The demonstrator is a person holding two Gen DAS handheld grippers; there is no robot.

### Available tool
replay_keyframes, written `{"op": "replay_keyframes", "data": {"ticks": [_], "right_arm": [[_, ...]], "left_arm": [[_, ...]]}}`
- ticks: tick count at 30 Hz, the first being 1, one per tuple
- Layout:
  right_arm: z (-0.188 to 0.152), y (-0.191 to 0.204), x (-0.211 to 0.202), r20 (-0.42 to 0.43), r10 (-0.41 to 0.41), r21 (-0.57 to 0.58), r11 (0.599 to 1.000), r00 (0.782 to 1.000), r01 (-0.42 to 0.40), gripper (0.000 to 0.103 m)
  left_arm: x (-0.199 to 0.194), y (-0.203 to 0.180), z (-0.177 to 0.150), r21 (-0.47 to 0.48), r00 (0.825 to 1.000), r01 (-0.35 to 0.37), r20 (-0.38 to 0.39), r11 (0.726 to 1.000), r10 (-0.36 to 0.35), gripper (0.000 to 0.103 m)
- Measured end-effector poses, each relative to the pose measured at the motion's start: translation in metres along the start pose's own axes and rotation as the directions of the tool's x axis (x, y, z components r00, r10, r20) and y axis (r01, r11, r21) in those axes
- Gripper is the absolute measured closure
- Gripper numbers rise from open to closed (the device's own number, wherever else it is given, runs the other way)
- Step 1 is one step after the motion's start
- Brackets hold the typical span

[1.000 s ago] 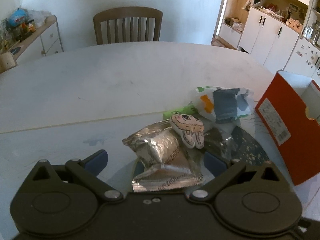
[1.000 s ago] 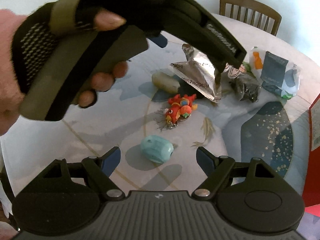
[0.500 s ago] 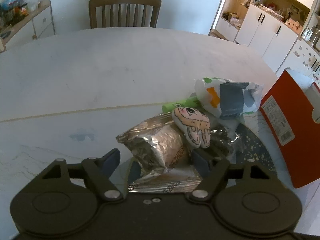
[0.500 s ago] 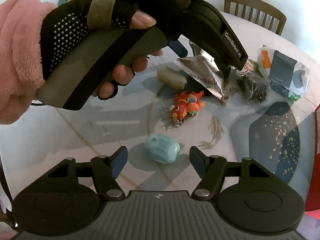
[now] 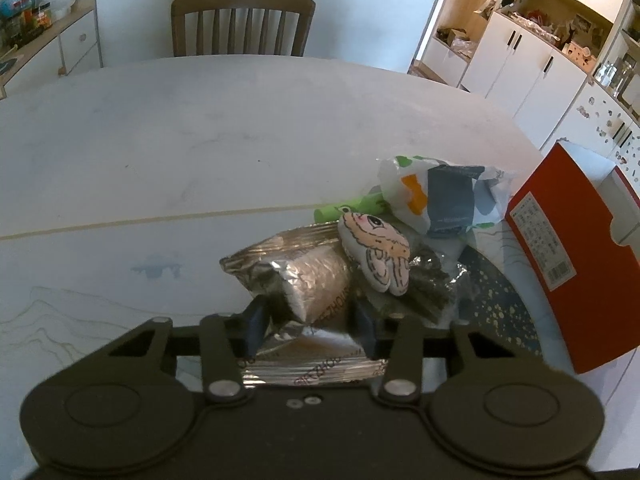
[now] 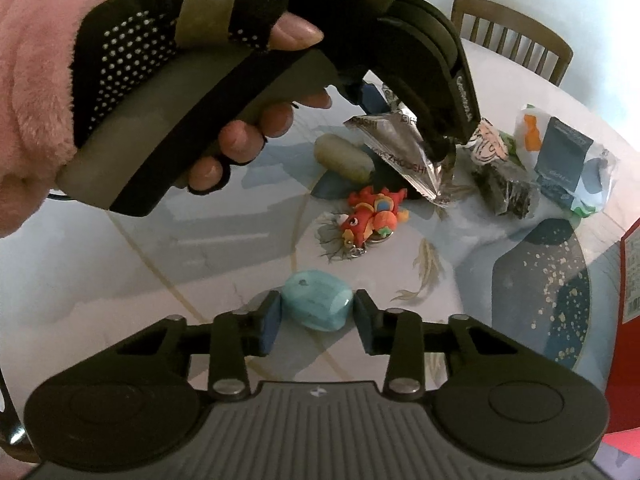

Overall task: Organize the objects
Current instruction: 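Grasp the foil snack pack with the left tool while the right tool grasps the light-blue egg, then carry the foil pack and blue egg with both tools into the red box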

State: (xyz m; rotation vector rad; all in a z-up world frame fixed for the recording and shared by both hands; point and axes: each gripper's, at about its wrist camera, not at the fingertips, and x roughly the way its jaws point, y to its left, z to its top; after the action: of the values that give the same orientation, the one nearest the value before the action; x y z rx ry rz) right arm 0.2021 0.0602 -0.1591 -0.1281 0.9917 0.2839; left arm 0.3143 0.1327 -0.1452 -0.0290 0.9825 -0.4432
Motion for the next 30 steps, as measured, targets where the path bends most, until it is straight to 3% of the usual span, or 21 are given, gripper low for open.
{"op": "replay_keyframes", "data": {"ticks": [14, 30], "right_arm": [[-0.004, -0.008, -0.022, 0.034, 0.012, 0.071, 0.997, 0.999, -0.014, 0.065], [-0.002, -0.064, -0.115, 0.178, -0.022, 0.244, 0.969, 0.984, -0.022, 0.065]], "left_arm": [[-0.025, 0.008, -0.007, -0.056, 1.0, -0.011, 0.016, 0.998, 0.012, 0.062], [-0.092, -0.013, -0.018, -0.086, 0.999, -0.013, 0.042, 0.996, 0.016, 0.062]]}}
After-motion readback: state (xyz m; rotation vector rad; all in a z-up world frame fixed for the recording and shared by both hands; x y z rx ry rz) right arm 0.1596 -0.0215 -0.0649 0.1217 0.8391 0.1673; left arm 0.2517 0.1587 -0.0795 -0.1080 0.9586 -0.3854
